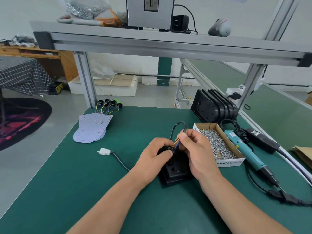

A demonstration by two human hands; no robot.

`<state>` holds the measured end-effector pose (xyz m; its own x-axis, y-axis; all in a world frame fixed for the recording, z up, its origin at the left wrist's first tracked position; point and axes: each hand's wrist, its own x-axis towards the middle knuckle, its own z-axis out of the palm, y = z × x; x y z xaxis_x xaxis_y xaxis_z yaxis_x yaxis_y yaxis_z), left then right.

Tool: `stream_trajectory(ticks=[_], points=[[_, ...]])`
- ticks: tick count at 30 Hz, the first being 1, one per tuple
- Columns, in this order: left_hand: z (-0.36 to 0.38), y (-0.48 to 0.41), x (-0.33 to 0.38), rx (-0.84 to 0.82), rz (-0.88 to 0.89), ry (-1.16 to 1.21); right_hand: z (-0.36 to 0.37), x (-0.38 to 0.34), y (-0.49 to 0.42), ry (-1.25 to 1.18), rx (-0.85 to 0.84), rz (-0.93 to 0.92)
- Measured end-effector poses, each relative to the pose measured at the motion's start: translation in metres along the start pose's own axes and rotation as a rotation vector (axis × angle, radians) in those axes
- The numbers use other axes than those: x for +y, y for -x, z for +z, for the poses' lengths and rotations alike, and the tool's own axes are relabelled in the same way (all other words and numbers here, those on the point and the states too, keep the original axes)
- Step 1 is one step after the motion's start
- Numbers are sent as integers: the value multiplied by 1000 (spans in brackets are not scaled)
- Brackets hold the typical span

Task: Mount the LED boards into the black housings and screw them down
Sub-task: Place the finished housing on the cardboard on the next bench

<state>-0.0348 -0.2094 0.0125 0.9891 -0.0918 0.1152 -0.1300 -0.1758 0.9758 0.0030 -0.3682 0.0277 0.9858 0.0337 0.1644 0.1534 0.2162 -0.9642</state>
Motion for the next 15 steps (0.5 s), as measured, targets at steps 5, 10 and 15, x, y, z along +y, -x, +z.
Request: stream_trajectory(ticks=[5,10,15], points=[[-2,1,-1,-24,26,50,-7,0,-6,-42,-3,36],[3,-3,-5,27,60,17,-6,-2,-3,-25,-61,-2],[2,-7,-8,52,123,-99,0,-1,-2,11,-21,-12]])
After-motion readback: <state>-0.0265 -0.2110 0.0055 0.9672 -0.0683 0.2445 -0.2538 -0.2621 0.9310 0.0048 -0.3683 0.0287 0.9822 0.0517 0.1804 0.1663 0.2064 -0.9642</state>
